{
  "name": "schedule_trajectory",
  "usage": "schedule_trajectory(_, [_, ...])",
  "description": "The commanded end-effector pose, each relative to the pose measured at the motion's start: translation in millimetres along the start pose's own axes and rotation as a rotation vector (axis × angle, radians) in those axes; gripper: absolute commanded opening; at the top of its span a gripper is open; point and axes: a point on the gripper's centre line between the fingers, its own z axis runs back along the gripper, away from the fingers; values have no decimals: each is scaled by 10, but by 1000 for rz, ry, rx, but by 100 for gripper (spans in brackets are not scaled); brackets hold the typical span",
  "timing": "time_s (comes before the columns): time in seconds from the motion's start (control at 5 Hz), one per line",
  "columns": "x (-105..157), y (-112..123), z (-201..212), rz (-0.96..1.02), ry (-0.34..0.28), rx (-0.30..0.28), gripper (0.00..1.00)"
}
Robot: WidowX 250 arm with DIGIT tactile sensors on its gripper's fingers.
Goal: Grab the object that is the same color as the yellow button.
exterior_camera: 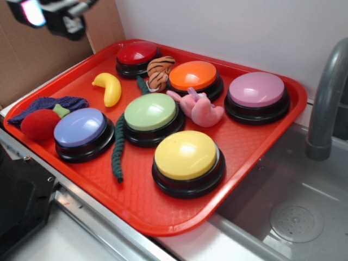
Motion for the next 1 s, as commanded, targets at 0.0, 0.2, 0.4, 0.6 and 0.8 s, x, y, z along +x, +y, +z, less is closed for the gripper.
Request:
schedule_trajectory(0.0, [516,426,-622,210,19,-17,100])
schedule_trajectory(0.2, [671,586,-975,290,32,26,100])
schedule_trajectory(0.4, [714,747,-1244,378,11,22,100])
schedule_trajectory(0.6, [757,789,-1406,392,18,29,100])
schedule_trajectory(0.8, [756,831,-1535,431,-1,-7,100])
